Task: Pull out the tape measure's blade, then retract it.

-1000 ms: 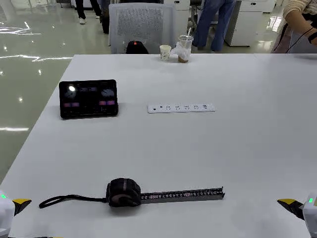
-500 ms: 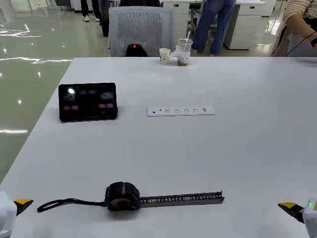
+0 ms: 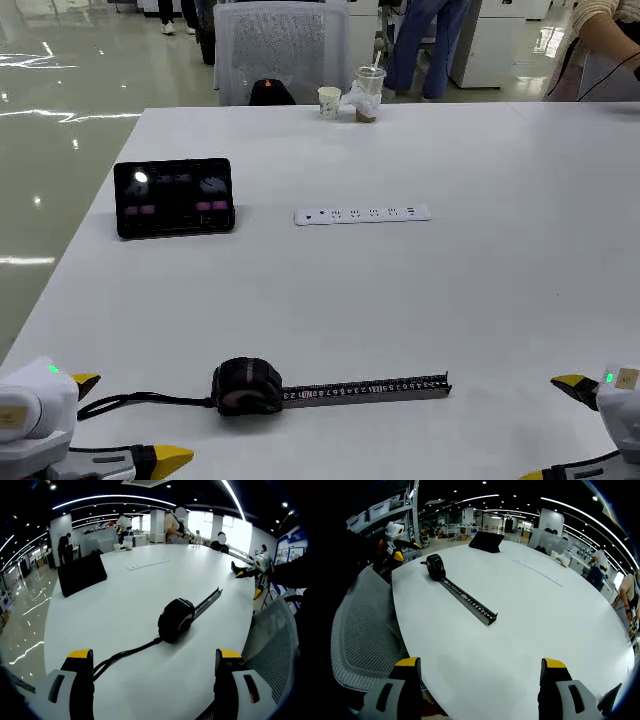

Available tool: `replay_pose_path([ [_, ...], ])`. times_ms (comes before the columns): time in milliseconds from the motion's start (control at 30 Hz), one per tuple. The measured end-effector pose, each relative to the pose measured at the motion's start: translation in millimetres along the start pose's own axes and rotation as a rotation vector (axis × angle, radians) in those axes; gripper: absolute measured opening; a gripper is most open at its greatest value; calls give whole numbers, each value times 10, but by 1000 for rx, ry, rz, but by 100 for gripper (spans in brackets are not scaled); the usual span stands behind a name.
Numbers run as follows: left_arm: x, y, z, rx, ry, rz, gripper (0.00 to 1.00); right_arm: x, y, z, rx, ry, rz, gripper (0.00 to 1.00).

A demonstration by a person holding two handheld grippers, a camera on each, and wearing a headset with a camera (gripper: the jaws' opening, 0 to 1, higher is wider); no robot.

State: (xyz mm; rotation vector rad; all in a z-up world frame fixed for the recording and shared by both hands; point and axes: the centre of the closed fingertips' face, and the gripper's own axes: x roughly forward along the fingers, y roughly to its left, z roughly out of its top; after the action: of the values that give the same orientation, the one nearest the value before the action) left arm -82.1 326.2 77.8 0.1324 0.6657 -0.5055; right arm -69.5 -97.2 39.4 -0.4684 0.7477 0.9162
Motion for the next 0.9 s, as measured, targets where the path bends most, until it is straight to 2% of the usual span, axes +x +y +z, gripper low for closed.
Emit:
replay_pose_path([
  [67, 52, 20, 18, -44, 0, 13, 99, 26, -21, 39, -33, -3, 8, 99],
  [167, 111, -34, 83, -123, -29, 7, 98, 73, -35, 79, -65, 17, 27, 99],
  [233, 148, -51, 105, -182, -39, 27, 98, 118, -59, 112, -97, 15, 38, 99],
  [267, 159, -87, 123, -174, -44, 12, 98, 132, -62, 119, -104, 21, 44, 99],
  [367, 213, -142, 176, -188, -56, 45, 98, 188, -74, 152, -126, 37, 60, 99],
  [433, 251, -234, 220, -181, -58, 33, 98, 232, -83, 174, -140, 46, 72, 99],
  [600, 408, -387, 248, -156, -32, 26, 98, 361, -115, 202, -190, 77, 108, 99],
  [733, 515, -529, 304, -170, -29, 19, 97, 456, -164, 251, -224, 101, 132, 99],
  [900, 649, -592, 378, -148, -33, 51, 97, 555, -222, 305, -250, 127, 159, 93],
])
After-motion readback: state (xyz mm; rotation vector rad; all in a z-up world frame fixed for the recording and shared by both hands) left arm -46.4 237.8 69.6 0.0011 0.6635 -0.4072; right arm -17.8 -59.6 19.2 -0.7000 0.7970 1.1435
